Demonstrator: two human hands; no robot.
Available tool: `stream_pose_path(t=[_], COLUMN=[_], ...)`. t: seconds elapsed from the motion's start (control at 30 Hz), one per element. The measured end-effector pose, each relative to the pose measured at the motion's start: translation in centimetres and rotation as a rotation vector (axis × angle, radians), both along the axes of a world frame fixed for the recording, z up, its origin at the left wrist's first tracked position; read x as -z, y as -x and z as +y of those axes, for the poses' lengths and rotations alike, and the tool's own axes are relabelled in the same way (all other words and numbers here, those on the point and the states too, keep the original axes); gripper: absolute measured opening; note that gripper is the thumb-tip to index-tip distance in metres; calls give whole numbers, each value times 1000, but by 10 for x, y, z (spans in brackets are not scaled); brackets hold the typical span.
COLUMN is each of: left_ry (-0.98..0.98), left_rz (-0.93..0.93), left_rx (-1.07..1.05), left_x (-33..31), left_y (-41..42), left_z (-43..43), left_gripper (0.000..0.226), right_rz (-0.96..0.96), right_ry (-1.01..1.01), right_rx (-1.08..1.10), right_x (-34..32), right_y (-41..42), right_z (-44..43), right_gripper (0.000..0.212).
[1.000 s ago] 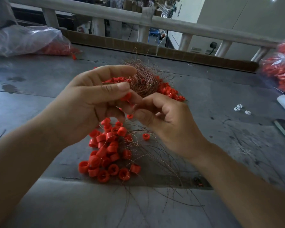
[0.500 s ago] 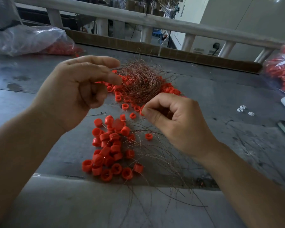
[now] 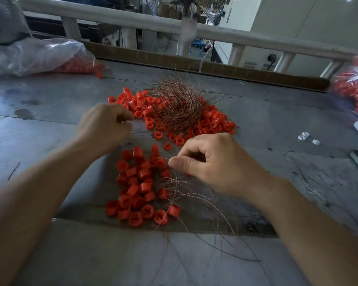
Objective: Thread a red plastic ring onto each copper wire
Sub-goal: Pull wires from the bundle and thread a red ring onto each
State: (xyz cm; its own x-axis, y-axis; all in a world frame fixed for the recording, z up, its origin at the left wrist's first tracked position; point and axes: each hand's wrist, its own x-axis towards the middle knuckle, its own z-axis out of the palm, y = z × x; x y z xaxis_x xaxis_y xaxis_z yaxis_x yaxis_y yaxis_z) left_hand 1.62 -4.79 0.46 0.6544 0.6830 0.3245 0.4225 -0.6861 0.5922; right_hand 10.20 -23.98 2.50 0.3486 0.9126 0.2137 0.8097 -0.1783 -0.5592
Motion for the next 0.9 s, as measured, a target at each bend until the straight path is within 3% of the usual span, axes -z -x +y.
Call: stream_pose_path(t=[0.1, 0.23, 0.33, 0.67, 0.9], left_ry=[-79, -42, -90, -268, -46], left_rz=[118, 231, 324, 124, -86], left_rx=[64, 100, 71, 109, 54], left_x=[9, 19, 24, 20, 1], left_y=[-6, -14, -16, -9, 2], left_z=[8, 19, 21, 21, 6], left_gripper=[44, 65, 62, 20, 19], right_rz=[-5, -14, -26, -42, -55], right_ry=[-92, -197, -241, -395, -496], right_rx=[47, 119, 158, 377, 527], right_x=[-3, -4, -3, -5, -6], right_y=[-2, -3, -4, -22, -45], right_z=[-1, -1, -1, -6, -11], right_gripper=[47, 49, 43, 38, 39])
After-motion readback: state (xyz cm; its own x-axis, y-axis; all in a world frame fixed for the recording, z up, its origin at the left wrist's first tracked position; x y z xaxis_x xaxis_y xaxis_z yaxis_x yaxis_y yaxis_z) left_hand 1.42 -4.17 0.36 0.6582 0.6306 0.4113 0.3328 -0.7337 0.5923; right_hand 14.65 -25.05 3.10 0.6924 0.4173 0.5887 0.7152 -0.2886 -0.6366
